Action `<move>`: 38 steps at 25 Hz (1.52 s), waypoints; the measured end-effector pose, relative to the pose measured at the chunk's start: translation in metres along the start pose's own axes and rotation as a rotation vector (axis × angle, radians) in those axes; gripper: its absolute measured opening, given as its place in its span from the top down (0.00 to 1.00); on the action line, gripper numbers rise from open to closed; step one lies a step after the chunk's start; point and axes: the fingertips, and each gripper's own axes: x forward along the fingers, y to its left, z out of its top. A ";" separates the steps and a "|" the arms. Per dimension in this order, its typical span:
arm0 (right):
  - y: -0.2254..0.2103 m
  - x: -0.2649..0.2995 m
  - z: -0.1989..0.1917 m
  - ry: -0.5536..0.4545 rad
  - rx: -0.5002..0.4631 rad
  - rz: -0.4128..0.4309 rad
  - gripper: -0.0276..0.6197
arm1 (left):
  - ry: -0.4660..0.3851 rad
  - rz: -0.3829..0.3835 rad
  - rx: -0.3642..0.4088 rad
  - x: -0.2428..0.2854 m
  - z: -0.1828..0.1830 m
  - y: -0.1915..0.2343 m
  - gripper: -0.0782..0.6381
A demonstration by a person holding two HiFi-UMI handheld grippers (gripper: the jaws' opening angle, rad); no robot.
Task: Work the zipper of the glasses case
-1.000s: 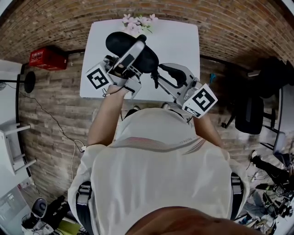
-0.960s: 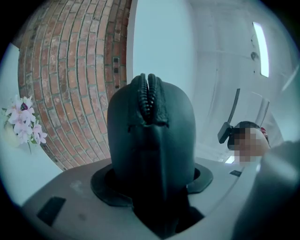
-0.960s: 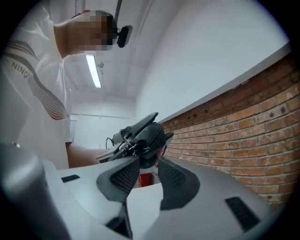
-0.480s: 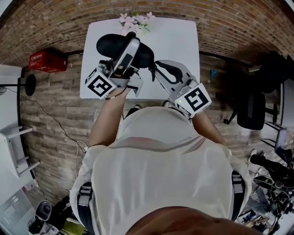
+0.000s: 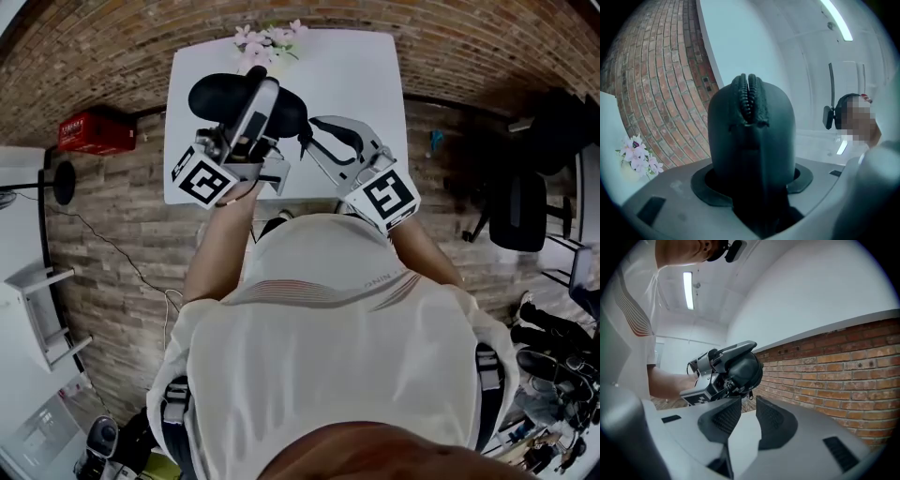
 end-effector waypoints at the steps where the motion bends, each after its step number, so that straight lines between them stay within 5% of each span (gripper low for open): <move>1: -0.002 0.000 0.000 0.000 0.002 -0.009 0.73 | 0.003 0.003 0.003 0.000 -0.001 0.000 0.52; 8: -0.006 0.002 -0.001 0.034 -0.017 -0.051 0.87 | -0.004 0.032 -0.005 -0.001 -0.003 0.005 0.52; 24: -0.013 -0.003 -0.004 0.054 -0.072 -0.087 0.88 | 0.022 0.018 0.015 0.000 -0.009 0.005 0.52; 31: -0.019 -0.004 -0.008 0.088 -0.084 -0.101 0.88 | 0.102 0.008 0.131 0.004 -0.017 -0.003 0.52; 38: -0.017 -0.005 -0.010 0.104 -0.085 -0.102 0.88 | 0.167 0.002 0.097 0.002 -0.026 0.000 0.52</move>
